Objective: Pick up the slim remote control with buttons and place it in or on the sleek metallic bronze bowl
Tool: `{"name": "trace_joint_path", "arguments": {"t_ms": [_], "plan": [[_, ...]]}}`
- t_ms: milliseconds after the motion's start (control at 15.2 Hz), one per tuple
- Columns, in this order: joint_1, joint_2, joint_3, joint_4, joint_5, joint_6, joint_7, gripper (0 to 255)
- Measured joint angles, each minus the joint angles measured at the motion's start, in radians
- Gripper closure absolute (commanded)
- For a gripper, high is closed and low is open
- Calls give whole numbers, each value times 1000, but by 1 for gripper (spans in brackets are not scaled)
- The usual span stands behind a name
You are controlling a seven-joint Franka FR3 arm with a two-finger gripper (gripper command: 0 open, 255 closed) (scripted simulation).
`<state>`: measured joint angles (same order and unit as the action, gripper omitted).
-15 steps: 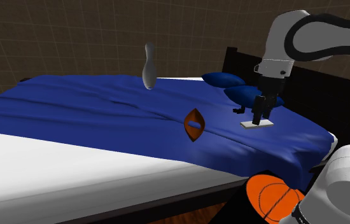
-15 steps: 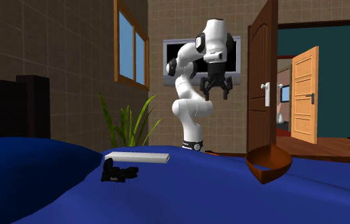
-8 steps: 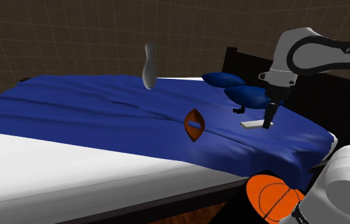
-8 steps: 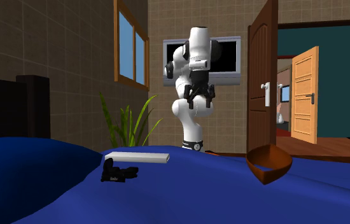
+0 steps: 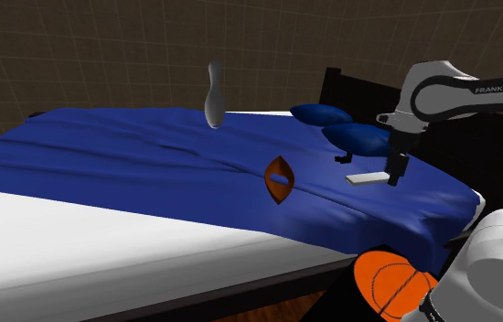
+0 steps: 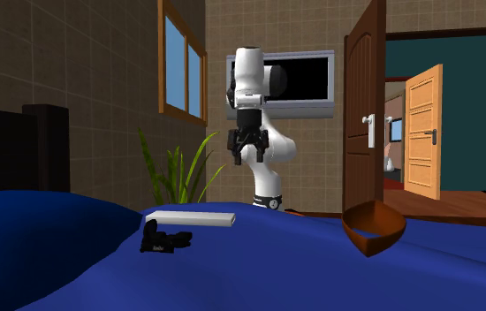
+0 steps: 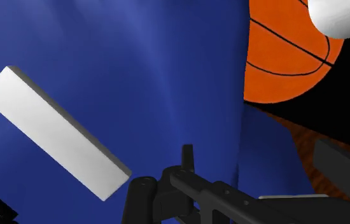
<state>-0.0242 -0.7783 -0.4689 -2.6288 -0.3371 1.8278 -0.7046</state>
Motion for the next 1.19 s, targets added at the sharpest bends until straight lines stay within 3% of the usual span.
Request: {"name": "trace_joint_path", "arguments": {"t_ms": [330,726,924,1056,1188], "plan": [[43,137,-161,59,-66,127,-222,0],[161,355,-382,178,-43,290,-520,0],[259,493,-509,249,44,368,-694,0],[345,625,-614,308,165,419,-854,0],[383,720,-664,346,273,442,-974,0]]}}
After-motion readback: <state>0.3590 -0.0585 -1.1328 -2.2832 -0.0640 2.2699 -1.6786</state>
